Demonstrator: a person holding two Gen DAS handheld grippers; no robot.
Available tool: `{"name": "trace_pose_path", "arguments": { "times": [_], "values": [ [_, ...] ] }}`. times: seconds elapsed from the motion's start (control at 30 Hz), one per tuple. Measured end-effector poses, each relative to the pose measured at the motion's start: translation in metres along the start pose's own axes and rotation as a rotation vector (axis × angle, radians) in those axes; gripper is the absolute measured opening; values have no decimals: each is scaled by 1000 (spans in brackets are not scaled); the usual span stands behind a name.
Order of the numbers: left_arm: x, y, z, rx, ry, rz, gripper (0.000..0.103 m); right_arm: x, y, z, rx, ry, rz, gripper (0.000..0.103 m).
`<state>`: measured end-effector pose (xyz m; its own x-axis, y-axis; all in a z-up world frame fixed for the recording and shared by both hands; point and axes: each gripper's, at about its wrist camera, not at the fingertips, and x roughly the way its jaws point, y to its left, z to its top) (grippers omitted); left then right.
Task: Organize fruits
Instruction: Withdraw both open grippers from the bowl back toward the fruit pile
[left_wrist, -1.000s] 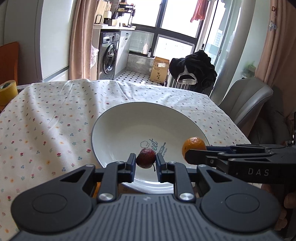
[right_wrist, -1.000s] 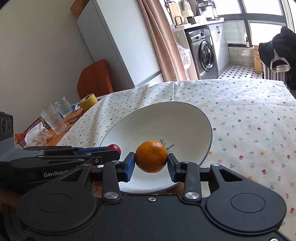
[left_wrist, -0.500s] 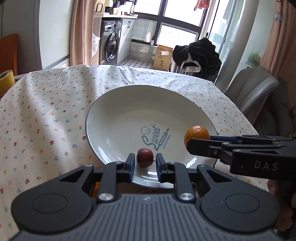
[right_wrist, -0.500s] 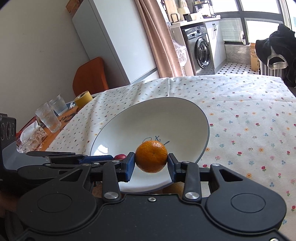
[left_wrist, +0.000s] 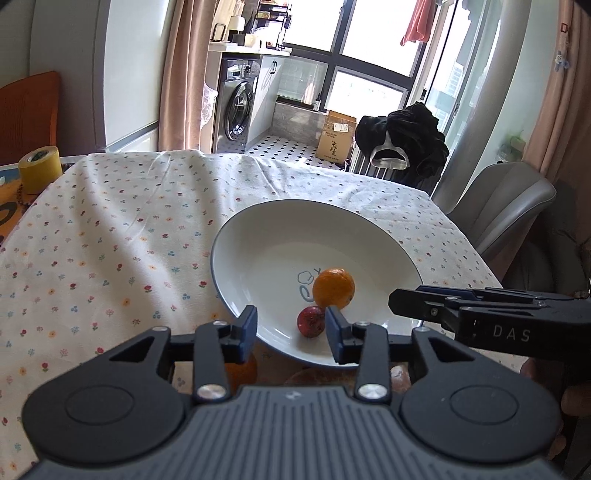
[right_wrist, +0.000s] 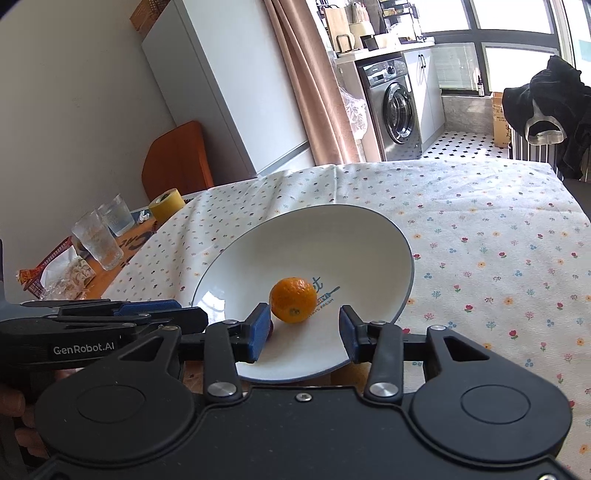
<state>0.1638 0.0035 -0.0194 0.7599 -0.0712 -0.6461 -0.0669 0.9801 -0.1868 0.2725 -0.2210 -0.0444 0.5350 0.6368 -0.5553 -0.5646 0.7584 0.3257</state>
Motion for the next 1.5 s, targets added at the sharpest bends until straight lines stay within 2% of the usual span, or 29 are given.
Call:
{"name": "trace_pose_path", "arguments": {
  "times": [0.13,0.17,0.23,0.37,0.5,0.73,0.93,1.0,1.2,1.5],
  "values": [
    [-20,4,-1,-23,-45,20,64,-20,4,-1,-1,-36,-5,52],
    [-25,5,-1,-28,-59,28,72,-24,5,-1,-3,-44,-6,55],
    [-35,6,-3,-32,-88,51,82,-33,7,-1,-8,-62,-11,63],
    [-55,7,-7,-36,-128,63,90,-51,12,0,-14,-95,-16,77],
    [-70,9,-12,-50,-142,74,93,-63,19,-4,-31,-126,-14,89],
    [-93,9,-23,-60,-162,89,96,-85,30,-14,-62,-154,-33,98],
    [-111,4,-32,-52,-186,105,97,-101,38,-19,-97,-148,-24,99],
    [-116,3,-34,-56,-191,105,98,-106,40,-20,-106,-155,-27,103],
    [-132,0,-43,-51,-205,112,103,-123,49,-25,-120,-174,-10,103],
    [-152,3,-58,-75,-172,90,103,-140,59,-39,-100,-164,15,103]
  ]
}}
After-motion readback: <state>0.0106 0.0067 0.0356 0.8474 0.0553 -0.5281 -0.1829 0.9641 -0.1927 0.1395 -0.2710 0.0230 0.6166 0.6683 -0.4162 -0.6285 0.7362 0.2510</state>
